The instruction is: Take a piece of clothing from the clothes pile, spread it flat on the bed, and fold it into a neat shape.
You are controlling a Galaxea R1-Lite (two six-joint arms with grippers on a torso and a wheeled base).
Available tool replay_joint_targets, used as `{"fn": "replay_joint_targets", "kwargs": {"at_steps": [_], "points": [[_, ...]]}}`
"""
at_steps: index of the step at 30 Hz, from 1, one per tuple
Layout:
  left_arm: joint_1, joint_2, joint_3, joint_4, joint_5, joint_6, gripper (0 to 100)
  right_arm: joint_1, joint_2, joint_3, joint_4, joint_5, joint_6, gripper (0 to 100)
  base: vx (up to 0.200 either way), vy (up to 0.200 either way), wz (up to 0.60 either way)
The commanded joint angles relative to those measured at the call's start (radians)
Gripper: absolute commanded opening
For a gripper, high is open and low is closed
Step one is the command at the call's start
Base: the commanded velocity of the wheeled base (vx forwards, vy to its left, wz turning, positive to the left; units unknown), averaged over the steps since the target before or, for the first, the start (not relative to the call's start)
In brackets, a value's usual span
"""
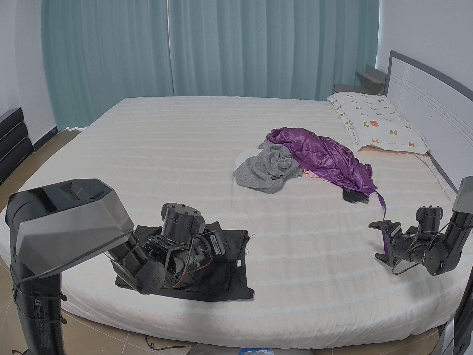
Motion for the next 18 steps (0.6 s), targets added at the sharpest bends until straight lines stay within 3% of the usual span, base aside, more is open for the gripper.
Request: {"fn": "replay_joint_targets", "kwargs": {"at_steps": [1, 6, 11, 18], "points": [[-0.025, 0.052, -0.036, 0.000, 0.038, -0.001, 100, 0.001, 0.001, 0.002, 0.000, 0.001, 0.000, 100, 0.000, 0.000, 0.00], [-0.053, 0.036, -0.009, -0.003, 0.040, -0.024, 100, 0.001, 0.001, 0.002, 0.000, 0.001, 0.000, 100, 0.000, 0.000, 0.00], [-0.051, -0.095, 0.057, -0.007, 0.034, -0.076, 100, 0.001, 0.001, 0.002, 0.000, 0.001, 0.000, 100, 0.000, 0.000, 0.00], [0.041, -0.270, 0.213, -0.029, -0.011, -0.176, 100, 0.003, 0.001, 0.004, -0.001, -0.001, -0.002, 100, 0.000, 0.000, 0.00]]}}
